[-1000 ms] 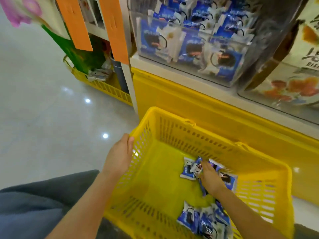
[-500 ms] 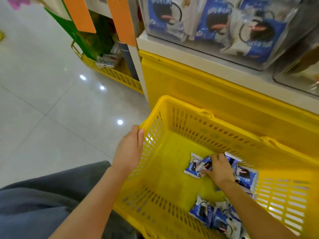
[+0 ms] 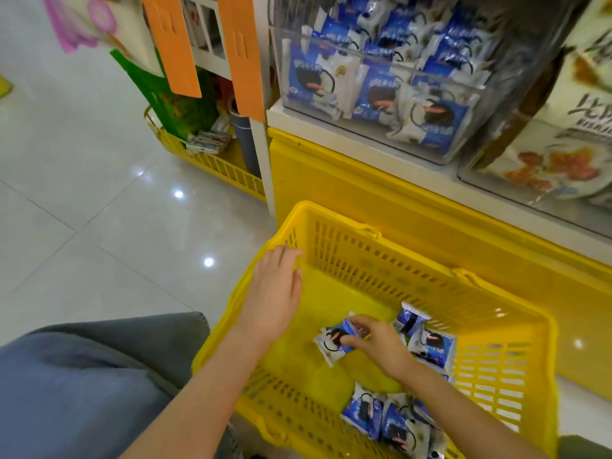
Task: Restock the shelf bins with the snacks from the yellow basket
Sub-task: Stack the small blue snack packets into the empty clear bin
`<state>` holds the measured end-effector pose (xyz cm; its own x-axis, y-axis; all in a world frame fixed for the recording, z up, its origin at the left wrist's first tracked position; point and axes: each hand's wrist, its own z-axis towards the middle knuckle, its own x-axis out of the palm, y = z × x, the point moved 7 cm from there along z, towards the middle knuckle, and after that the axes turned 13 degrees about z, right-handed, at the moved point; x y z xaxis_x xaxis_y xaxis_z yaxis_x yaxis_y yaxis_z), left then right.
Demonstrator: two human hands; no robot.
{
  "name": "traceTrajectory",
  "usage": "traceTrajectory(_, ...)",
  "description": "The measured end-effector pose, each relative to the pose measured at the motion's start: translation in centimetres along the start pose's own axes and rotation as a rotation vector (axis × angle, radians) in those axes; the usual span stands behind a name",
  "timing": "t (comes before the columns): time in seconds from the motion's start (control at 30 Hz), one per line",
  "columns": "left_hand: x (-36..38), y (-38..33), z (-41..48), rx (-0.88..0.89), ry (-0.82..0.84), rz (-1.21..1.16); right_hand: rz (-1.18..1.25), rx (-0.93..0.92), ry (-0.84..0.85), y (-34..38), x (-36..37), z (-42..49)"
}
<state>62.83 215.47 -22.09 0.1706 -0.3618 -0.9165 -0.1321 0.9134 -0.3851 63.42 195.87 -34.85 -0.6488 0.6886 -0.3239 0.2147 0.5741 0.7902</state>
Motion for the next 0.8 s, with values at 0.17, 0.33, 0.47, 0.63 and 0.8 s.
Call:
traceTrajectory(0.17,6.6,-2.7,-4.1,-0.094,0.547,-0.444,0.076,-0.199,-0.029,6.7,-1.3,-2.4)
traceTrajectory(0.33,7.7,-4.0,-5.5,-0.098,0.643,-0.676,0.068,-0.284,-0.112,8.9,-2.4,-4.7)
traceTrajectory(0.47,8.0,-4.4,-6.0,-0.076,0.745,-0.687,0.329,-0.167,-0.256,6.9,-4.4,-5.3)
traceTrajectory(0.63,7.3,-3.6,-5.2,-0.17,0.636,-0.763,0.214,-0.008,-0.397,0.2,-6.5,-6.1)
traceTrajectory(0.8,7.4,-3.0,-4.8,-0.229,0.558,-0.713,-0.079,0.386,0.007,-10.2,-2.4,-8.2)
